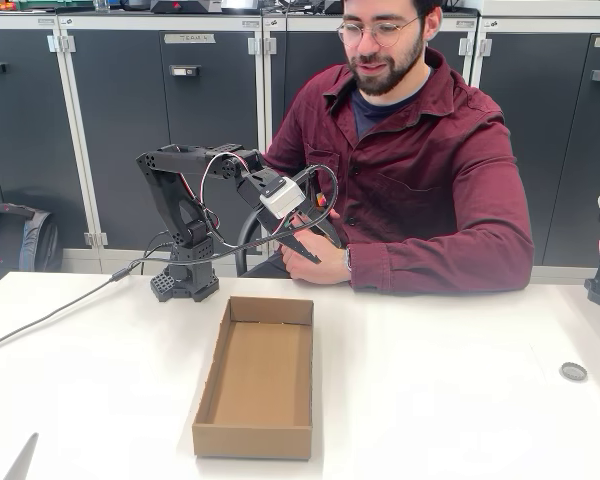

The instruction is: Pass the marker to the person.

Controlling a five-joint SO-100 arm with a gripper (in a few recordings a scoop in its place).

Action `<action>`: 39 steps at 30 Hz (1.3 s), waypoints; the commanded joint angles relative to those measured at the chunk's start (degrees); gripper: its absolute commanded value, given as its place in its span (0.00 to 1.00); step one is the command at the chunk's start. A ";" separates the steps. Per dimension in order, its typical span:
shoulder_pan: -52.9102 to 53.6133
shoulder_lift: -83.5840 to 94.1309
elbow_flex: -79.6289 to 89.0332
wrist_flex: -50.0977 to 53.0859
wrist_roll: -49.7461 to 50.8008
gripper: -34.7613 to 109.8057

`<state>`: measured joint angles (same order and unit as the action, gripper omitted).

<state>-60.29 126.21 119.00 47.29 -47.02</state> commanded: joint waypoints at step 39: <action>0.44 2.81 -1.58 -1.41 -0.18 0.39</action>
<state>-60.29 126.21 119.00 47.20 -47.02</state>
